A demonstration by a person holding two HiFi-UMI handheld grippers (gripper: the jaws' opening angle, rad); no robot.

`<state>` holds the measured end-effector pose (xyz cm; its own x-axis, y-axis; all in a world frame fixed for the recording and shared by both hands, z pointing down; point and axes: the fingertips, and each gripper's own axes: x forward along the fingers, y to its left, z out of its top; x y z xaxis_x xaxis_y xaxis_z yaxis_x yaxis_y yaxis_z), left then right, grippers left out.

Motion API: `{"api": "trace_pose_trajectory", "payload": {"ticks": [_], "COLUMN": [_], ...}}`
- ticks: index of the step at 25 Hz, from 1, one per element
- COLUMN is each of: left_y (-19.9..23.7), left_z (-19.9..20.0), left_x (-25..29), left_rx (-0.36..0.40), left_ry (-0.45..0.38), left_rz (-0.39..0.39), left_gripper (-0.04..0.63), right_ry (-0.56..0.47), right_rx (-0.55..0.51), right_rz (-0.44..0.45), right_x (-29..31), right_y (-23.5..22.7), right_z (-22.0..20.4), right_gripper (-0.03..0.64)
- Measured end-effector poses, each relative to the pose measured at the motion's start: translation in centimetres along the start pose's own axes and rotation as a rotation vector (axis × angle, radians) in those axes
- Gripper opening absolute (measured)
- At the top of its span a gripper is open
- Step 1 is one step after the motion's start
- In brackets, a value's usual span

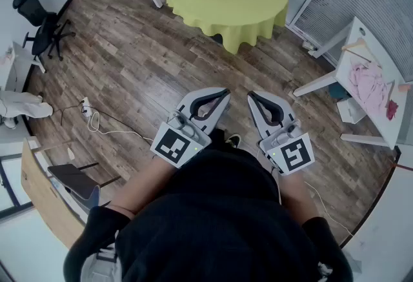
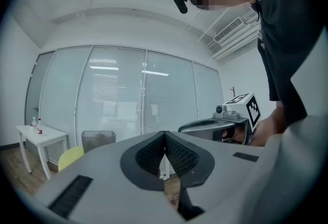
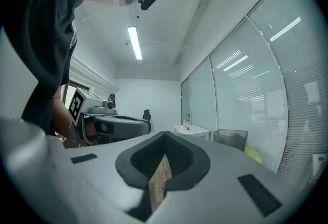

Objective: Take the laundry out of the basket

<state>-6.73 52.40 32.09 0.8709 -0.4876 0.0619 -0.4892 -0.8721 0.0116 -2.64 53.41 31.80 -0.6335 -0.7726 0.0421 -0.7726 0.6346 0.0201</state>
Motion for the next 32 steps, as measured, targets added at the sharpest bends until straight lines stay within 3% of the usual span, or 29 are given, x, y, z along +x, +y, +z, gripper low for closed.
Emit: {"api": "trace_pose_trajectory", "payload": {"ticks": [32], "left_y": [1.0], "left_z": [0.8], "left_x": [1.2], "left_rx": [0.029], "left_ry": [-0.003], "left_rz": [0.047], "left_gripper": [0.009], "right_ry": [0.004], "right_rx": [0.034], "right_rz": [0.033], "right_x": [0.5], "right_y": [-2.2], "right_z": [0.5], "right_gripper": [0.025]}}
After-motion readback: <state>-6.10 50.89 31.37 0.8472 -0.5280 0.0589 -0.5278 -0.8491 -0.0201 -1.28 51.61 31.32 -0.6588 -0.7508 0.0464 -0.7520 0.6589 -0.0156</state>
